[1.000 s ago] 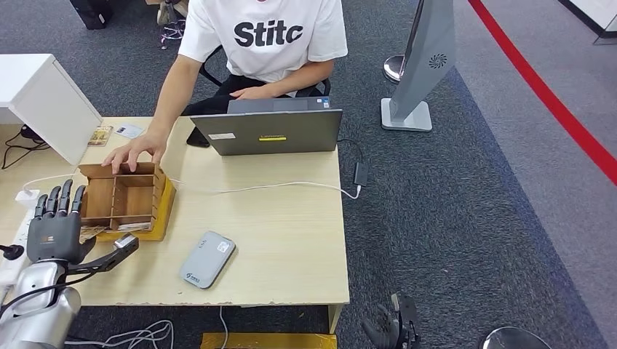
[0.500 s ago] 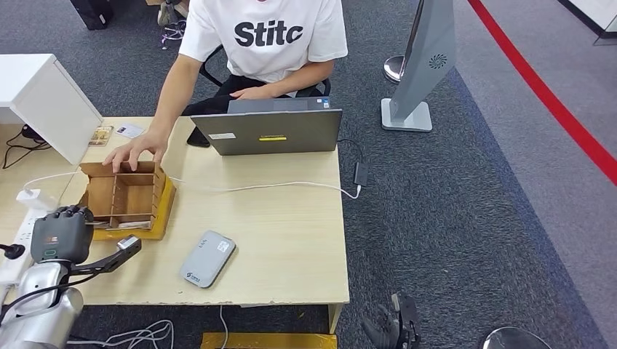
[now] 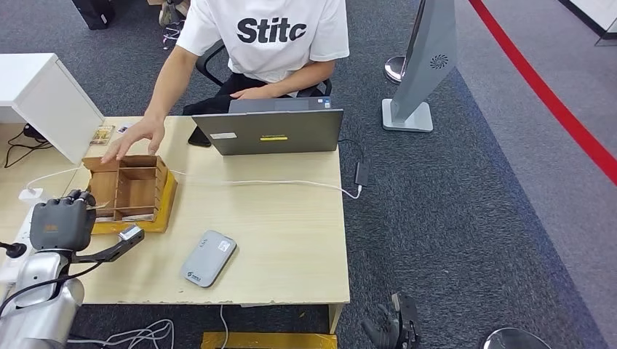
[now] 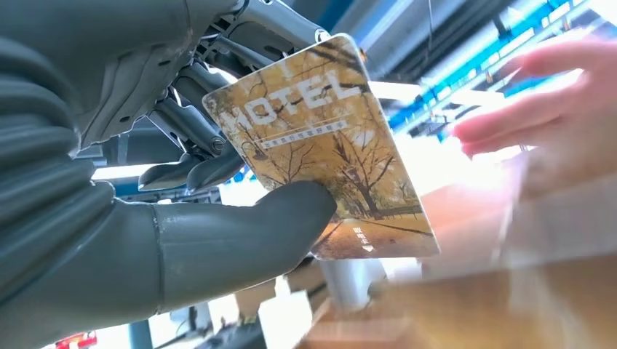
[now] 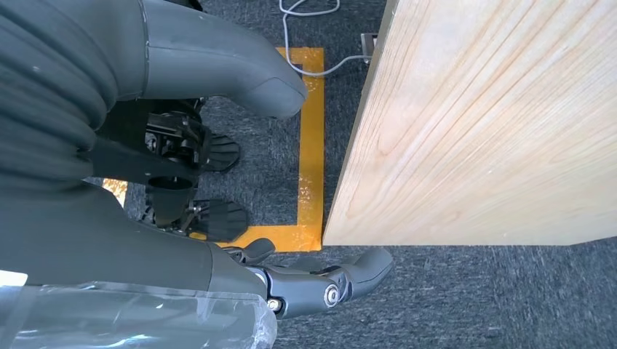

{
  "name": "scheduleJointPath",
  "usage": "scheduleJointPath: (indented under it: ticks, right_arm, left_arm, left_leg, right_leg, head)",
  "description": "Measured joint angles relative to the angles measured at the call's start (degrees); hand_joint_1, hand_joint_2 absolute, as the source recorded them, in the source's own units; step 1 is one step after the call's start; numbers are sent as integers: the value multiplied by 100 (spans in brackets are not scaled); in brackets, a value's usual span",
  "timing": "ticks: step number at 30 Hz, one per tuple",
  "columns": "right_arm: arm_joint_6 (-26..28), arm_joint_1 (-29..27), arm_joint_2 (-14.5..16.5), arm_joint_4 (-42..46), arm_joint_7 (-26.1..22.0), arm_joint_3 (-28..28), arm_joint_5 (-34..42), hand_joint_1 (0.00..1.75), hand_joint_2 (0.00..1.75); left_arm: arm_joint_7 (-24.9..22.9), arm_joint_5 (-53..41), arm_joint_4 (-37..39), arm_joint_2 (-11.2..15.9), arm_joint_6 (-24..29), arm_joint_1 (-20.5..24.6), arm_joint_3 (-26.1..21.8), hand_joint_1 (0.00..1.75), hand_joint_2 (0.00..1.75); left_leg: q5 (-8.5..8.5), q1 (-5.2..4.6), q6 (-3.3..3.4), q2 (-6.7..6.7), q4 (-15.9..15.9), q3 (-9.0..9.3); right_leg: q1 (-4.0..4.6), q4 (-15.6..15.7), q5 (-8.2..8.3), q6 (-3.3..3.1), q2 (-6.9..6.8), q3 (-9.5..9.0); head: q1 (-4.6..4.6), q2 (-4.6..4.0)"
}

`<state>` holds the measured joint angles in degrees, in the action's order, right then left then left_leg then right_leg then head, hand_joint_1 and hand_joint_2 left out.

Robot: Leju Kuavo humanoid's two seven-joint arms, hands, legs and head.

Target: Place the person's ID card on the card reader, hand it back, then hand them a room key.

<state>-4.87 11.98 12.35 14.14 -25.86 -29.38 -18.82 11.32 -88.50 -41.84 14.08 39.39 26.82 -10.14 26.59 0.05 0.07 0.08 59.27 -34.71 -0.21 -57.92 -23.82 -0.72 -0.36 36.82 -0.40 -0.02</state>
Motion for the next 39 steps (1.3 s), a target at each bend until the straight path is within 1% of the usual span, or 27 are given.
scheduleJointPath:
  ticks: [6,19,24,27,31,32,35,36,39]
  right_arm:
    - [0,0,0,0,2,0,0,0,175]
    - [0,0,0,0,3,0,-1,0,175]
    - [2,3,0,0,7,0,-9,0,175]
    - [1,10,1,0,8,0,-18,0,175]
    - [-4,27,4,0,11,0,-31,0,175]
    - [-5,29,5,0,11,0,-31,0,175]
    - [-6,30,7,0,11,0,-32,0,175]
    - [-5,31,7,0,11,0,-34,0,175]
    - [-1,33,7,0,14,0,-46,0,175]
  left_arm:
    - [0,0,-239,-49,-1,28,1,175,175]
    - [38,27,-396,-85,8,32,1,175,175]
    - [175,90,-906,-167,-112,102,14,175,175]
    - [177,78,-1332,-239,-328,144,104,175,175]
    - [131,30,-1574,-291,-376,235,227,175,175]
    - [106,21,-1585,-295,-362,249,245,140,175]
    - [73,26,-1586,-297,-319,258,262,10,175]
    - [77,37,-1586,-297,-306,257,263,0,175]
    - [89,90,-1589,-299,-244,250,264,0,175]
  left_leg:
    - [0,0,0,8,0,1]
    - [0,0,-1,8,0,0]
    - [-2,0,-2,7,2,-2]
    - [-2,0,-1,4,2,-5]
    - [-2,0,-1,7,2,-5]
    - [-2,0,-2,9,2,-5]
    - [-2,0,-2,12,2,-4]
    - [-2,0,-2,12,2,-5]
    - [-2,0,-2,11,2,-6]
  right_leg:
    - [0,0,4,-4,6,3]
    - [0,0,4,-4,6,6]
    - [0,0,6,-2,6,8]
    - [0,0,6,-2,4,8]
    - [0,0,9,-5,5,8]
    - [0,0,10,-6,7,8]
    - [0,0,10,-6,13,10]
    - [0,0,10,-6,13,11]
    - [0,0,10,-6,12,11]
  head:
    - [-2,0]
    - [1,0]
    - [3,0]
    - [3,0]
    - [2,0]
    - [2,0]
    - [1,0]
    - [2,0]
    - [2,0]
